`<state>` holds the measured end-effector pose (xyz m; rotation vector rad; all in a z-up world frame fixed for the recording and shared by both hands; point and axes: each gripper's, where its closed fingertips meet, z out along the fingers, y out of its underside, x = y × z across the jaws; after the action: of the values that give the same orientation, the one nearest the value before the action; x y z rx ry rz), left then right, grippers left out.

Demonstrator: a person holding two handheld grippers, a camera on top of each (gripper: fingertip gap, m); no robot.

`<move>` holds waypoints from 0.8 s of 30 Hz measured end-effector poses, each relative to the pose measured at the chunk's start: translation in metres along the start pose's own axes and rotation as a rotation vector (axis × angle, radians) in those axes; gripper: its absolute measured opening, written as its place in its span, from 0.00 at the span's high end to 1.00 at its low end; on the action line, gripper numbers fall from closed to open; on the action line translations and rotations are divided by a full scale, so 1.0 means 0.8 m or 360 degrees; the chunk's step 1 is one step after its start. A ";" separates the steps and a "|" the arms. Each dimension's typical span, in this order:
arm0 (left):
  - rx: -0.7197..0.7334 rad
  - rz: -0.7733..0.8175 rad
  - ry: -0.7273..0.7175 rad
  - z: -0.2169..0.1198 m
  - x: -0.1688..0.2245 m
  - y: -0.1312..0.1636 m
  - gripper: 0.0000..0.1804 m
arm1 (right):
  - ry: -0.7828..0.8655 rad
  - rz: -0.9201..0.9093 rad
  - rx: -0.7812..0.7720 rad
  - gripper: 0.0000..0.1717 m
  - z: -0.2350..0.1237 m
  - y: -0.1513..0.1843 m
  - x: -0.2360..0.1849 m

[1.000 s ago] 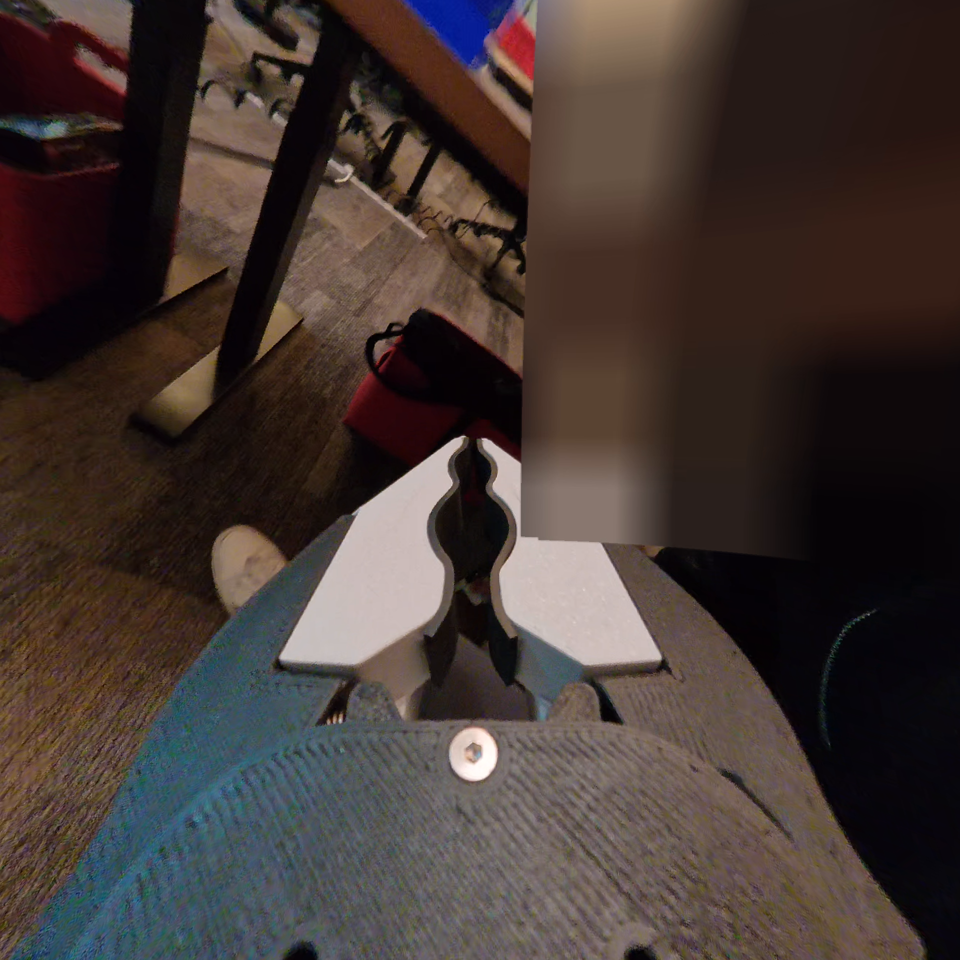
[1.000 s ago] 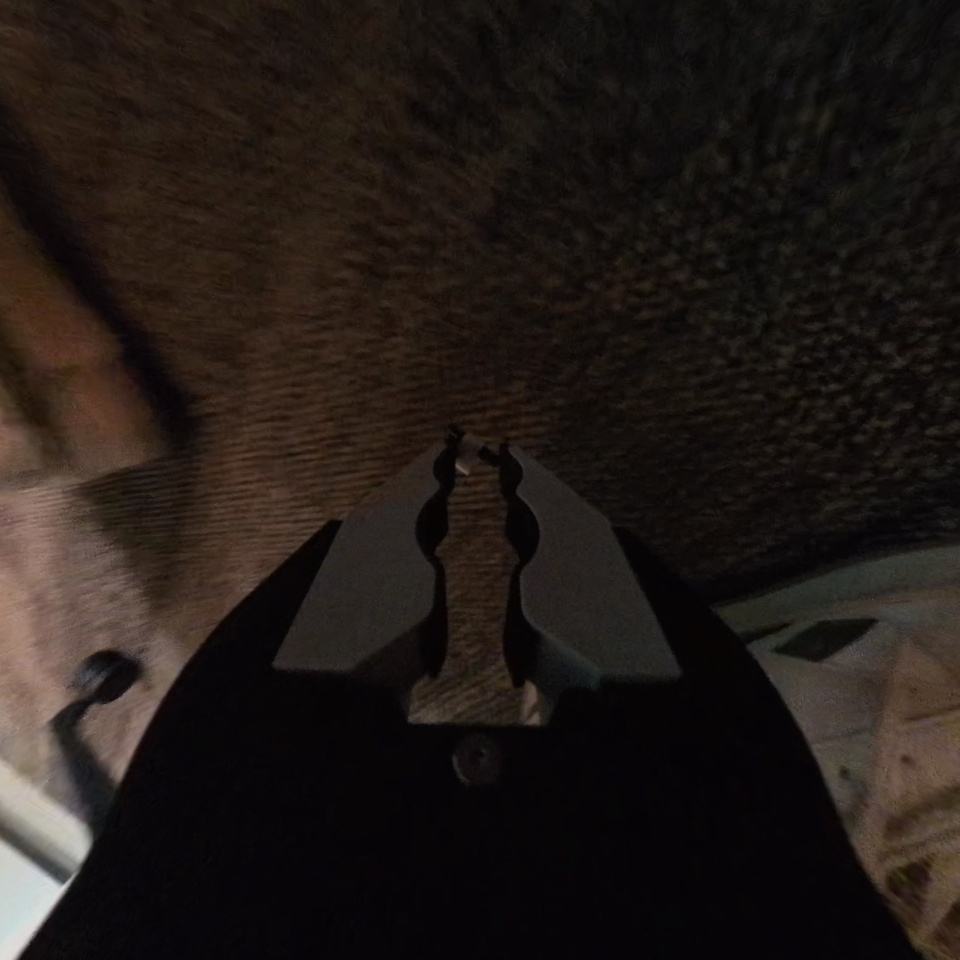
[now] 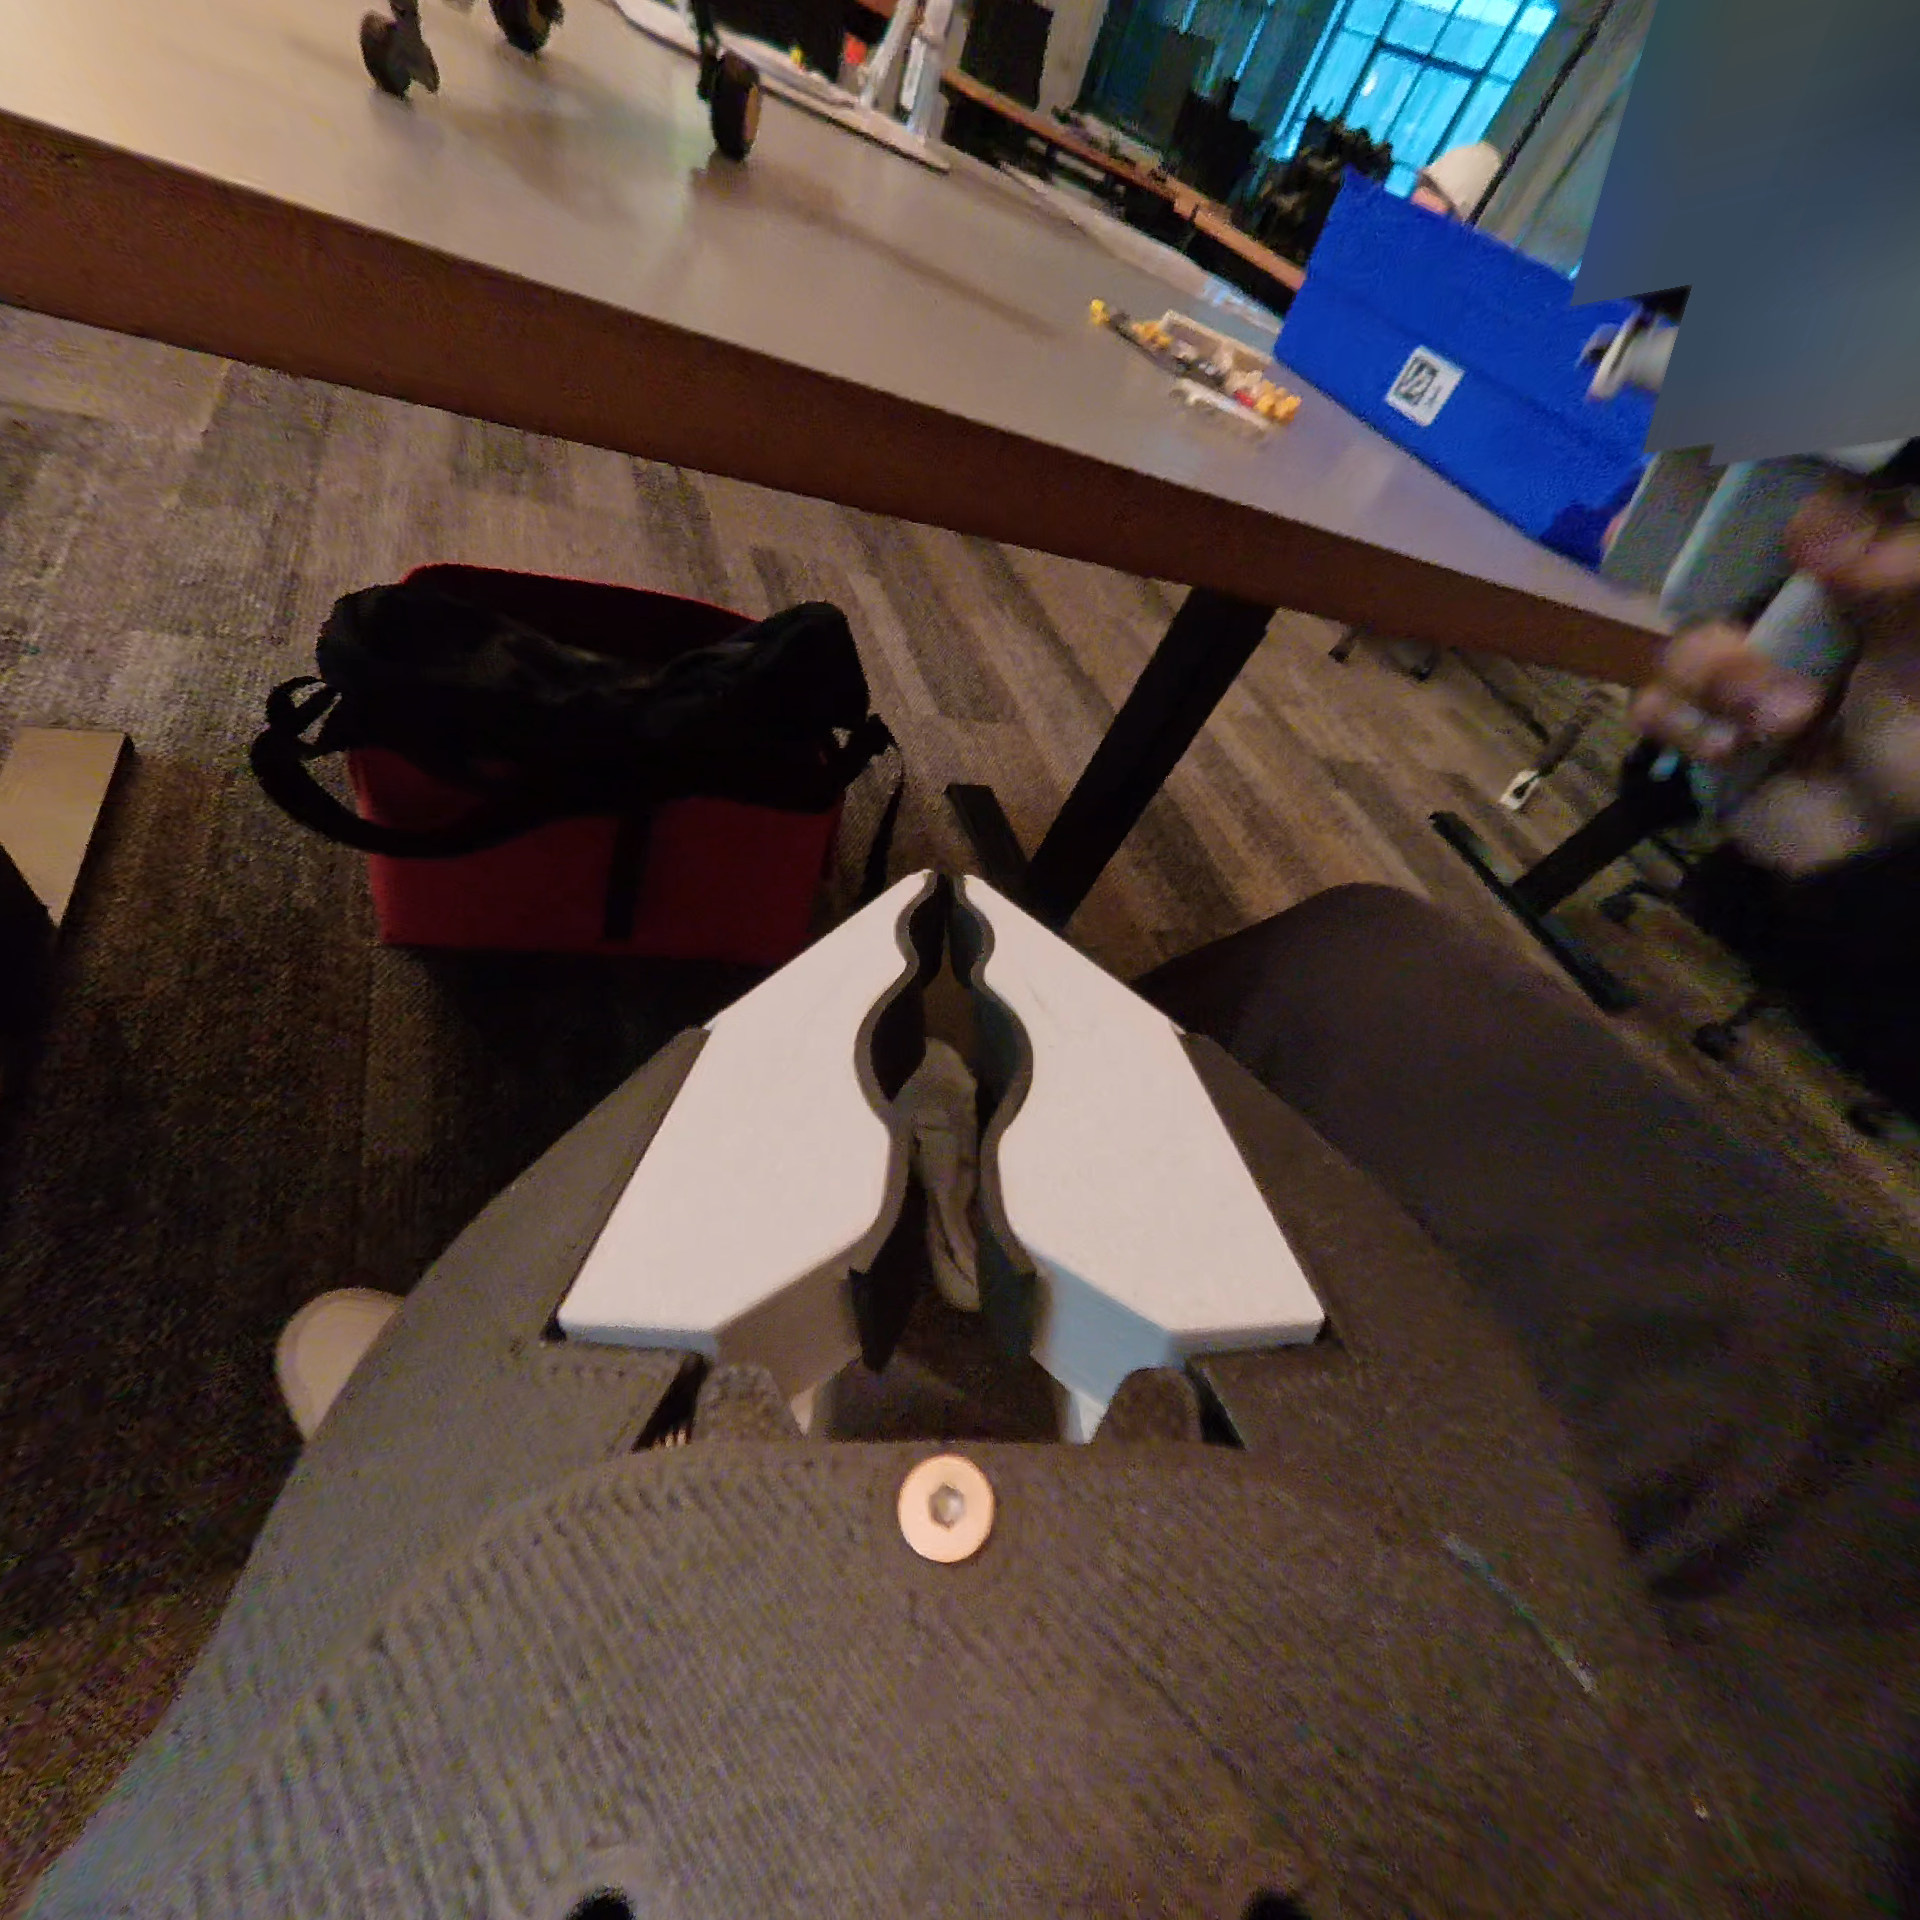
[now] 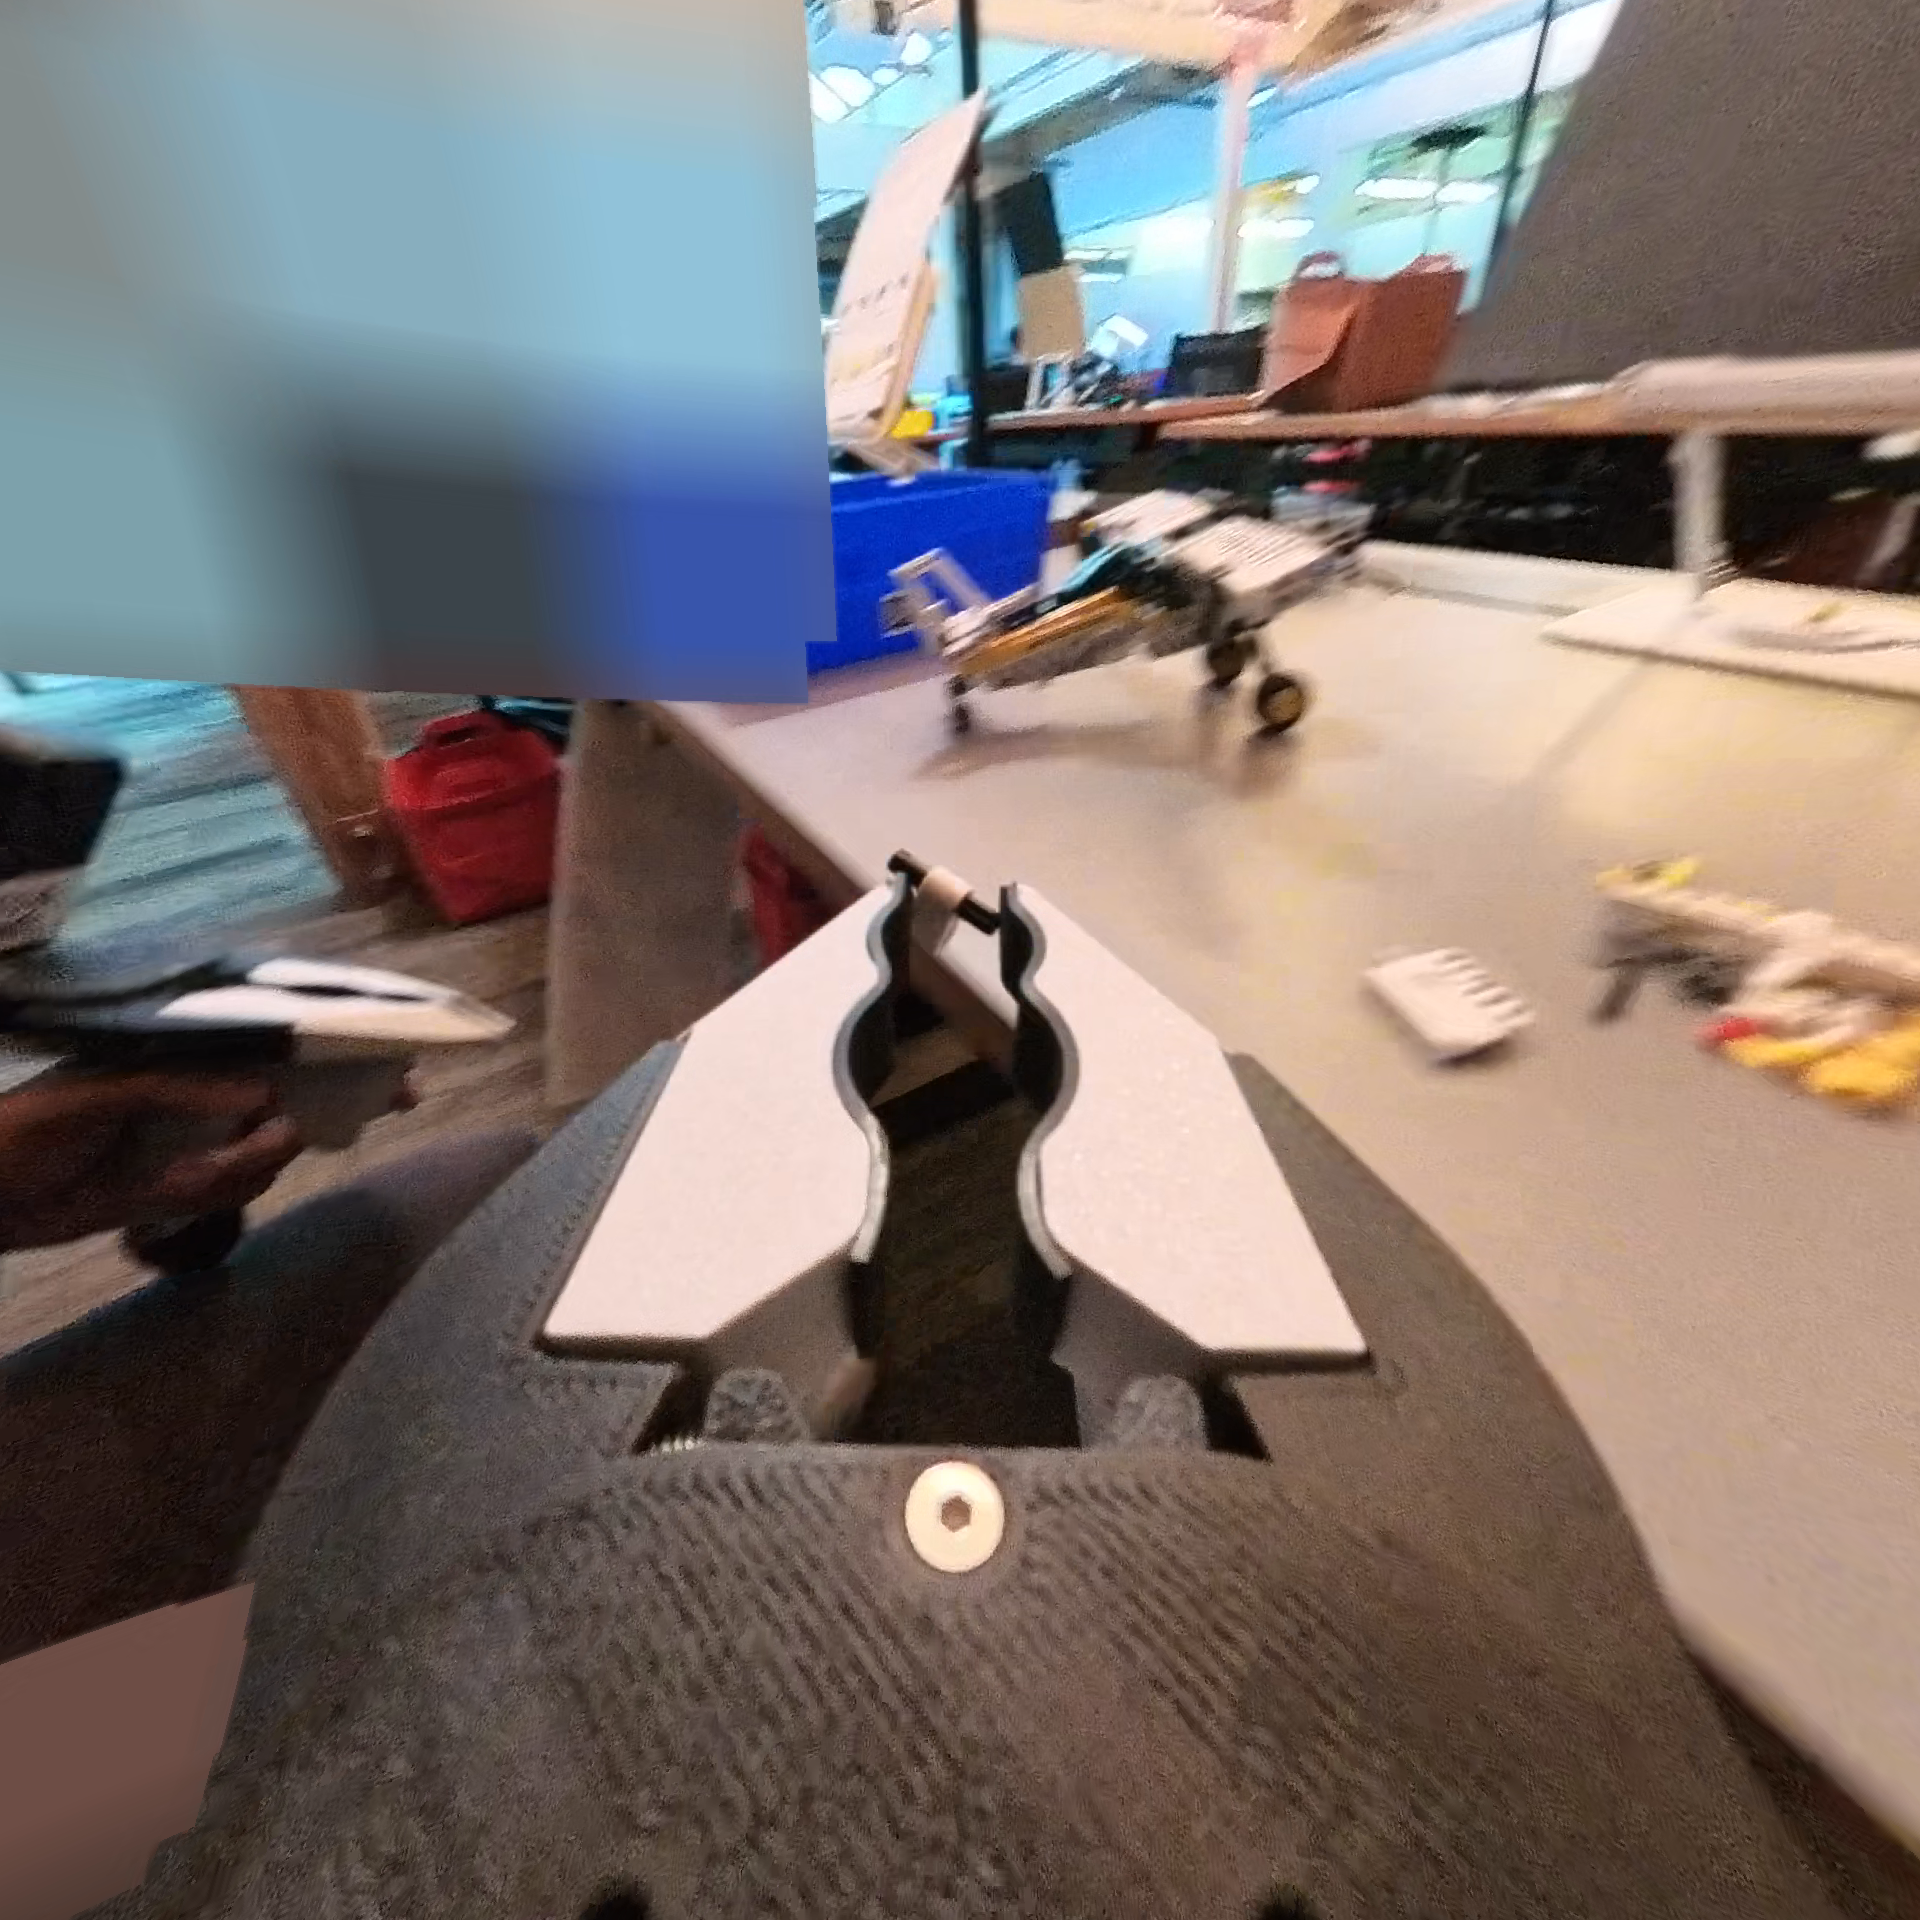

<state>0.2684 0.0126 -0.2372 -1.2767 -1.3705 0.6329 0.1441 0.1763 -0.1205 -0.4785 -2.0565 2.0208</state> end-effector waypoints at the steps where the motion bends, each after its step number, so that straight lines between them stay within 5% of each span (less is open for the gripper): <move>1: -0.0008 0.0033 -0.0021 0.009 -0.009 0.002 1.00 | 0.0058 -0.0017 0.0013 0.91 0.004 -0.013 0.029; 5: 0.0054 0.0117 -0.0089 0.051 -0.045 -0.031 1.00 | 0.0274 -0.0062 -0.0073 0.91 0.017 -0.037 0.110; 7: 0.0091 0.0160 -0.0008 0.075 -0.037 -0.069 1.00 | 0.0291 -0.0080 -0.0306 0.91 0.023 -0.019 0.131; 11: 0.0209 0.0371 0.0514 0.111 0.067 -0.164 1.00 | 0.0270 0.0066 -0.0777 0.91 0.012 0.061 0.170; 14: 0.0188 0.0437 0.0863 0.127 0.141 -0.204 1.00 | 0.0324 0.0198 -0.0746 0.91 -0.002 0.062 0.194; 17: 0.0295 0.0440 0.0915 0.143 0.173 -0.240 1.00 | 0.0427 0.0250 -0.0680 0.91 -0.008 0.057 0.223; 24: 0.0057 0.0222 0.1041 0.162 0.187 -0.230 1.00 | 0.0609 0.0281 -0.0917 0.91 -0.025 0.083 0.255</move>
<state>0.1155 0.1362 -0.0516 -1.3946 -0.7328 0.2839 -0.0317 0.2724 -0.2003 -1.0832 -2.3698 1.2381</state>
